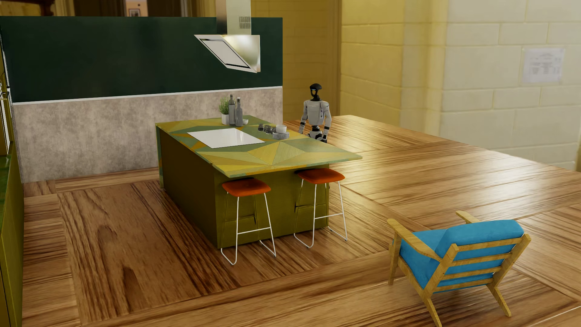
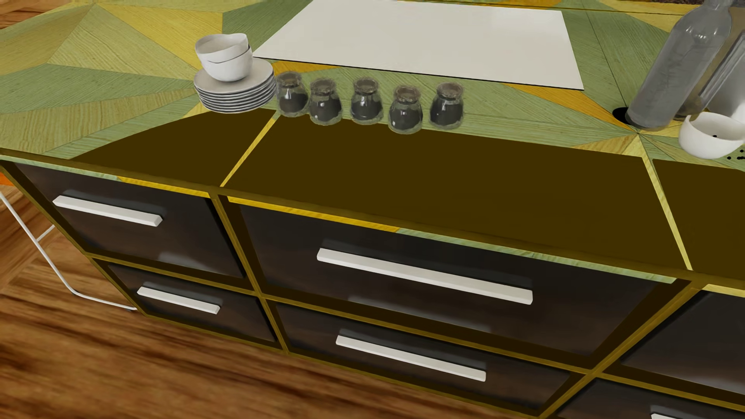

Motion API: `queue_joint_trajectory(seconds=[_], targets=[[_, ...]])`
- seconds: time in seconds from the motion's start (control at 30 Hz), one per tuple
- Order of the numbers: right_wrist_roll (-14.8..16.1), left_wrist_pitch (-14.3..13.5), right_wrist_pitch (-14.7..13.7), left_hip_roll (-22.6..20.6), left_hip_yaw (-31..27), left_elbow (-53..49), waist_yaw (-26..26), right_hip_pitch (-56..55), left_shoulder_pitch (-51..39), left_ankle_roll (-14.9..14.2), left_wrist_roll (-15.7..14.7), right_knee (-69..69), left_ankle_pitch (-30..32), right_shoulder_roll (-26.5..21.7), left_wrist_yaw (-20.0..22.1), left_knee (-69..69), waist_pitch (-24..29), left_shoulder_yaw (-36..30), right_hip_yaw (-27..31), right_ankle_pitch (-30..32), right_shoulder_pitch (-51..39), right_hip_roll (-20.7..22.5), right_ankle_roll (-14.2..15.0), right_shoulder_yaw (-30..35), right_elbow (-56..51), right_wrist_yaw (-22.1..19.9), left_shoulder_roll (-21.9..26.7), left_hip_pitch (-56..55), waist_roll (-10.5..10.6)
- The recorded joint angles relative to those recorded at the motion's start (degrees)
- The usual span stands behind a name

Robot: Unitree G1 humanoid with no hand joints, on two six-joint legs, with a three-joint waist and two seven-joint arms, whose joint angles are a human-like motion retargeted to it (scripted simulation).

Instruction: Move towards the corner

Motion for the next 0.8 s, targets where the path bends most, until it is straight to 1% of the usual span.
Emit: queue_joint_trajectory(seconds=[0.1,0.27,0.37,0.4,0.57,0.67,0.7,0.8], targets=[[0.0,0.0,0.0,0.2,0.0,0.4,-0.4,-0.4,0.0,0.0,0.0,0.2,-0.4,0.0,0.0,0.5,-0.1,0.5,0.0,0.2,-0.1,0.0,0.0,0.1,-0.2,0.0,-0.4,-0.5,0.1],[0.0,0.0,0.0,0.6,0.0,-0.3,-0.8,-0.5,0.6,0.0,0.0,-0.1,-0.6,0.5,0.0,0.2,-0.7,1.8,0.0,0.2,1.2,0.3,0.0,-1.8,-0.7,0.0,-1.0,-0.6,0.4],[0.0,0.0,0.0,0.6,0.0,-0.2,-1.9,-0.2,0.6,0.0,0.0,-0.2,-1.0,0.4,0.0,0.4,-0.3,0.6,0.0,0.2,1.2,0.2,0.0,-1.6,-0.7,0.0,-1.1,-0.4,0.6],[0.0,0.0,0.0,0.7,0.0,0.0,-2.4,-0.3,0.6,0.0,0.0,-0.2,-0.9,0.7,0.0,0.4,-0.2,0.7,0.0,0.2,1.1,0.3,0.0,-2.4,-0.3,0.0,-1.2,-0.6,0.7],[0.0,0.0,0.0,1.1,0.0,-0.6,-4.5,-0.2,0.6,0.0,0.0,-0.2,-0.9,0.5,0.0,0.1,0.5,-2.1,0.0,0.2,1.1,0.5,0.0,-1.8,-0.6,0.0,-1.2,-0.3,1.7],[0.0,0.0,0.0,0.8,0.0,-1.3,-5.2,-0.9,0.4,0.0,0.0,-0.3,-0.7,0.3,0.0,-0.2,0.2,-4.1,0.0,0.2,0.6,0.2,0.0,-1.8,-0.6,0.0,-1.2,-0.8,1.7],[0.0,0.0,0.0,1.1,0.0,-1.4,-5.3,-0.2,0.3,0.0,0.0,-0.4,-0.7,0.0,0.0,-0.3,0.5,-4.5,0.0,0.2,0.6,0.6,0.0,-1.6,-0.6,0.0,-1.2,-0.2,2.1],[0.0,0.0,0.0,0.6,0.0,-1.4,-5.5,-0.8,0.3,0.0,0.0,-0.1,-0.9,-0.2,0.0,0.1,0.1,-4.2,0.0,0.1,0.1,0.0,0.0,-1.9,-0.4,0.0,-1.5,-0.8,2.1]])
